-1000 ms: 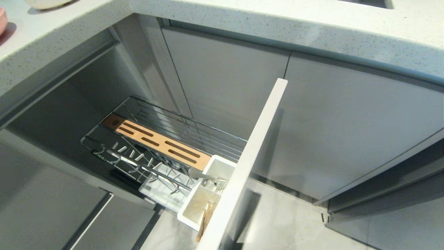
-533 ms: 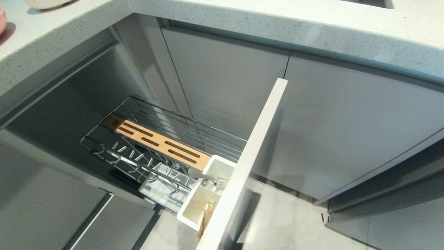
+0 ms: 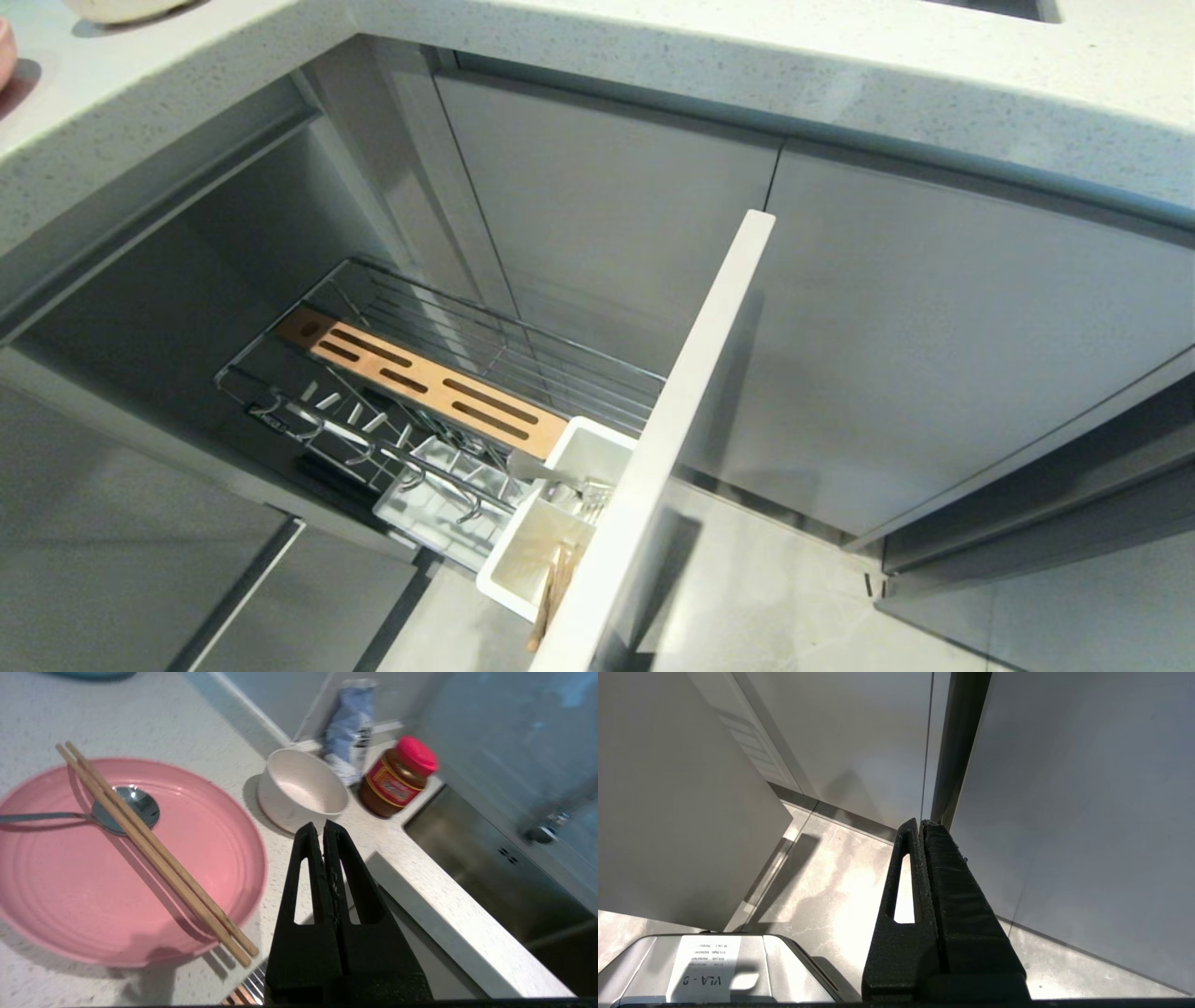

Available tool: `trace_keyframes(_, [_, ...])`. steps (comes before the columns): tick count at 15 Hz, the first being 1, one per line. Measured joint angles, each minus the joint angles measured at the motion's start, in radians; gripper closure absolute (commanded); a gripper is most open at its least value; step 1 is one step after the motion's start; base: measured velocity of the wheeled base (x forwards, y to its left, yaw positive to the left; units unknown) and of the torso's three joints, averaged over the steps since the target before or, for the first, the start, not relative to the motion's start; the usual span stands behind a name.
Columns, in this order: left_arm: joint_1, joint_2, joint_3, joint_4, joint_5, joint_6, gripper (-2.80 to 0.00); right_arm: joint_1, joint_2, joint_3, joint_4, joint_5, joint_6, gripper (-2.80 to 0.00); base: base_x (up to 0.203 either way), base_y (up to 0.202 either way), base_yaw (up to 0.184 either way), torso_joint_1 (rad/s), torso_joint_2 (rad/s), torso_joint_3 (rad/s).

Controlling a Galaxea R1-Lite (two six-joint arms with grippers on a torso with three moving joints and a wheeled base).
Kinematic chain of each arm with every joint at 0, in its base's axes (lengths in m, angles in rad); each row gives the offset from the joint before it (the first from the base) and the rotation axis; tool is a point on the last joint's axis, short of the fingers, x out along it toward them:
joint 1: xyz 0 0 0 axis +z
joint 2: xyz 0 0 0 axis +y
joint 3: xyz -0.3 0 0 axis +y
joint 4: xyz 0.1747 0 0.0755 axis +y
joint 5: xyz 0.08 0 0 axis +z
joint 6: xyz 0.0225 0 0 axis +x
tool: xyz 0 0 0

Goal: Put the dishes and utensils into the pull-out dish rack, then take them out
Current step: Pick up the chopsticks and place it in the cupboard

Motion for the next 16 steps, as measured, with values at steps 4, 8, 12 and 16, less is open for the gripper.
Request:
trace_keyframes(4, [-0.001, 0.126, -0.115, 0.135, 0.113, -0.041, 0.00, 0.000, 0.000, 0.000, 0.000, 0.000, 0.000, 0.00, 0.000, 0.000, 0.000, 0.000, 0.00, 0.000])
trace_keyframes(8, [-0.013, 0.193, -0.236, 0.377, 0.130, -0.062, 0.00, 0.000, 0.000, 0.000, 0.000, 0.000, 0.000, 0.00, 0.000, 0.000, 0.000, 0.000, 0.00, 0.000])
trace_keyframes(12, [-0.015, 0.214, -0.250, 0.448, 0.189, -0.001, 0.00, 0.000, 0.000, 0.000, 0.000, 0.000, 0.000, 0.00, 0.000, 0.000, 0.000, 0.000, 0.00, 0.000])
trace_keyframes(16, [-0.015, 0.218, -0.251, 0.453, 0.237, 0.012, 0.00, 0.000, 0.000, 0.000, 0.000, 0.000, 0.000, 0.00, 0.000, 0.000, 0.000, 0.000, 0.00, 0.000])
